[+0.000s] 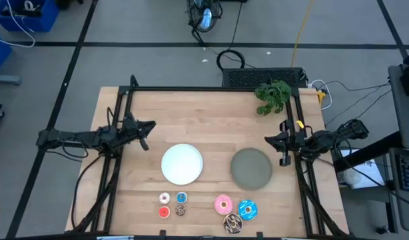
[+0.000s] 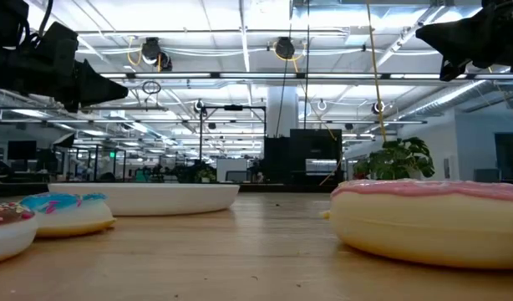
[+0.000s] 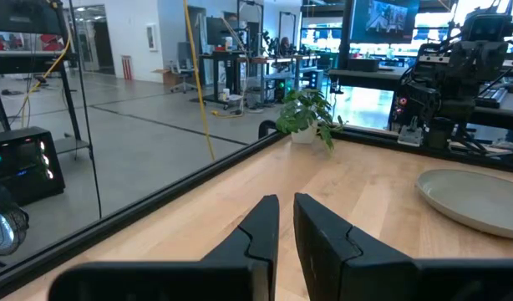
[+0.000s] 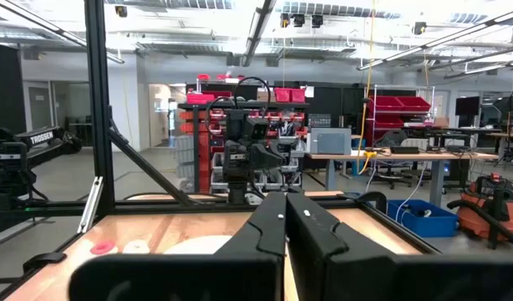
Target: Pick & Place donuts
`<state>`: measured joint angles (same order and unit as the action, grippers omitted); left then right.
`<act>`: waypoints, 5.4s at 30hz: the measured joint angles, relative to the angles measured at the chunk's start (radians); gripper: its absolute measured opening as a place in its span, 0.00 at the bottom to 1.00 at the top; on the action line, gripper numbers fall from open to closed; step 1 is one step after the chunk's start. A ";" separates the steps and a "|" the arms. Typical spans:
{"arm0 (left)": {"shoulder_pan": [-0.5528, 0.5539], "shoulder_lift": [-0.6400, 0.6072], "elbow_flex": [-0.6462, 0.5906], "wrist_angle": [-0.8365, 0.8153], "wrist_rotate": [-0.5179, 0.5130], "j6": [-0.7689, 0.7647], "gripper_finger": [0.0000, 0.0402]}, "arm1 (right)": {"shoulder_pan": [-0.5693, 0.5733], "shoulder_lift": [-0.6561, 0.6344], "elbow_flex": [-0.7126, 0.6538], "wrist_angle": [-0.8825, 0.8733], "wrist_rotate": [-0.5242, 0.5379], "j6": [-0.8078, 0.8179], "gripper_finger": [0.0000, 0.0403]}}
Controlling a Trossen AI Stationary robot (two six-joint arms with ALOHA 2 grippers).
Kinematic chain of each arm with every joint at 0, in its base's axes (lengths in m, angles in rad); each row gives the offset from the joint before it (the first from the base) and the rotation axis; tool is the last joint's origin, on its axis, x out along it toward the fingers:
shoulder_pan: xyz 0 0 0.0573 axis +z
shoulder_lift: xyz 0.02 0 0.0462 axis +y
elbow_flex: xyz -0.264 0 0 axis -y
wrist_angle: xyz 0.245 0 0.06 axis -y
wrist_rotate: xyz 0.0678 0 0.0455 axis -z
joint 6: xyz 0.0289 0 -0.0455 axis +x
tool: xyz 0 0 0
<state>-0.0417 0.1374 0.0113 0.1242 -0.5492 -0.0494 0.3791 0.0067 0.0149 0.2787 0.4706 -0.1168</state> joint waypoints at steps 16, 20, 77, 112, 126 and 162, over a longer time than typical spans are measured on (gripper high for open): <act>0.000 0.000 0.000 0.000 0.000 0.000 0.11 | 0.000 0.000 0.000 0.000 0.000 0.000 0.00; 0.000 0.000 0.000 0.000 0.000 0.000 0.11 | 0.000 0.000 0.000 0.000 0.000 0.000 0.00; 0.000 0.000 0.000 0.000 0.000 0.000 0.11 | 0.000 0.000 -0.001 0.000 0.000 0.000 0.00; 0.000 0.000 0.000 0.000 0.000 0.000 0.11 | 0.000 0.000 0.000 0.000 0.000 0.000 0.00; 0.000 0.000 0.000 0.060 0.001 -0.004 0.11 | 0.000 0.000 0.000 0.000 0.000 0.000 0.00; -0.403 1.113 1.165 -1.103 -0.141 -0.576 0.17 | 0.000 0.001 -0.001 -0.051 0.001 -0.430 0.00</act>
<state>-0.4451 1.2502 1.1761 -0.9791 -0.6898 -0.6255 0.3792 0.0074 0.0139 0.2272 0.4715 -0.5465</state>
